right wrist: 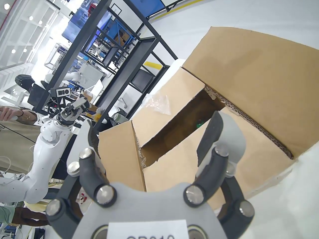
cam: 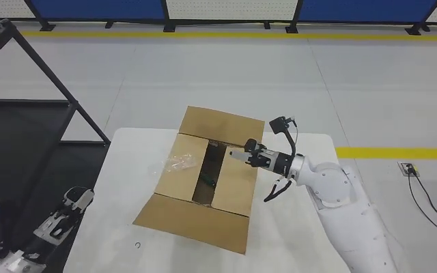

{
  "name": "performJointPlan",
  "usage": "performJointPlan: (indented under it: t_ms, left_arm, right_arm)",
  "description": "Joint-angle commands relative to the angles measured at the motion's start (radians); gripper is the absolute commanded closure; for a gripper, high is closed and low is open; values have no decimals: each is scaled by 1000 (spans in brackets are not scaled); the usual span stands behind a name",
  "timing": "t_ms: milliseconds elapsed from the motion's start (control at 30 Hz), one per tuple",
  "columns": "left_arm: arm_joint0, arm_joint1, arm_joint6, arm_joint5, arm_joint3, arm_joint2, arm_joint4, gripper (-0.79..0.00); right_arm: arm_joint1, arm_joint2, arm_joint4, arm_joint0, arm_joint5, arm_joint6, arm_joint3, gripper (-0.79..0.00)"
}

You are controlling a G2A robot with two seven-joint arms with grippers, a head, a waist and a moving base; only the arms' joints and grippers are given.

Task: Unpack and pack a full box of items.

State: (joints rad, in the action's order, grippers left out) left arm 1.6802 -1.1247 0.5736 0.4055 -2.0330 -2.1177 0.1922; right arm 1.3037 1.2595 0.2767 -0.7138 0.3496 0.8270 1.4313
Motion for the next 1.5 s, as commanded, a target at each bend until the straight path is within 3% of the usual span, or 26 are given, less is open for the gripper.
performJointPlan:
  t_ms: [0, 400, 600, 900, 967, 1267, 1467]
  left_arm:
    - [0, 0, 0, 1, 0, 0, 1, -785]
    - [0, 1, 9, -9, -2, 12, 10, -785]
    - [-101, 7, 65, -230, 34, 118, -27, -785]
    - [-331, 17, 120, -515, 215, 289, 28, -785]
    - [-331, 17, 120, -515, 215, 289, 28, -785]
    - [-330, 17, 118, -521, 220, 292, 31, -785]
    - [-427, 2, 67, -632, 321, 389, -101, -785]
  right_arm:
    - [0, 0, 0, 0, 0, 0, 0, -785]
    - [0, 0, 0, 0, 0, 0, 0, -785]
    - [-5, -45, 85, 30, -27, 73, 5, -785]
    - [2, -158, 134, 135, 114, 160, -130, -785]
    - [3, -174, 113, 155, 160, 189, -165, -785]
    - [3, -174, 113, 155, 160, 189, -165, -785]
    - [-6, -172, 142, 132, 193, 154, -133, -785]
